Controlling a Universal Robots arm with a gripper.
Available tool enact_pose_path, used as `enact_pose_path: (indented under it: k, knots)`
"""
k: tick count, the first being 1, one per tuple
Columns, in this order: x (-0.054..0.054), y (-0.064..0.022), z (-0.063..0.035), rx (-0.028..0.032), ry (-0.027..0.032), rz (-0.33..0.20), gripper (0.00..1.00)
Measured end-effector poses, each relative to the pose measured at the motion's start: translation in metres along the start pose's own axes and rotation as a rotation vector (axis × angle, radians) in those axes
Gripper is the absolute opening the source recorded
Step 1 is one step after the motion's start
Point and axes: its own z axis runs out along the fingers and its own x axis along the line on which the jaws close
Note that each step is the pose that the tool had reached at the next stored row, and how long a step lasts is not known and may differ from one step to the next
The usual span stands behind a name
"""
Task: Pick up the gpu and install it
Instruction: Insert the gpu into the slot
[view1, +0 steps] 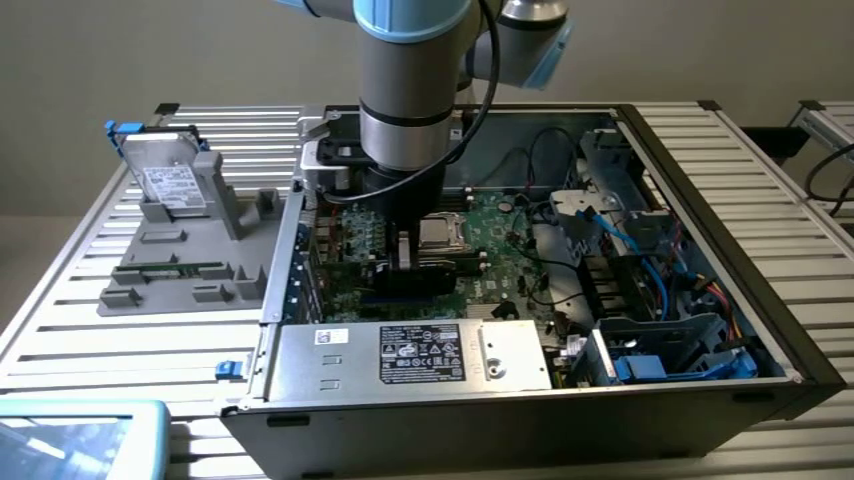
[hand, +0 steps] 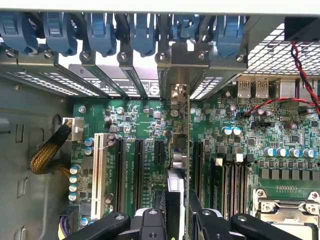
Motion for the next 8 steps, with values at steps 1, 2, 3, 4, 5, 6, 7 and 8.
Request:
enact_pose_path:
  k: [1, 2, 3, 4, 5, 6, 7, 8]
  knots:
    - [0.0000, -0.0001, 0.0001, -0.0002, 0.0001, 0.000, 0.28]
    - [0.0000, -0.0001, 0.0001, -0.0002, 0.0002, 0.000, 0.28]
    - [0.0000, -0.0001, 0.0001, -0.0002, 0.0001, 0.000, 0.28]
    - [0.0000, -0.0001, 0.0002, -0.0001, 0.0000, 0.000, 0.28]
    - [0.0000, -0.0002, 0.0002, -0.0001, 0.0000, 0.000, 0.28]
    - [0.0000, -0.0002, 0.0002, 0.0000, -0.0001, 0.000, 0.28]
    - [0.0000, -0.0002, 0.0002, 0.0000, -0.0001, 0.000, 0.28]
    - [0.0000, -0.0002, 0.0002, 0.0000, -0.0001, 0.000, 0.28]
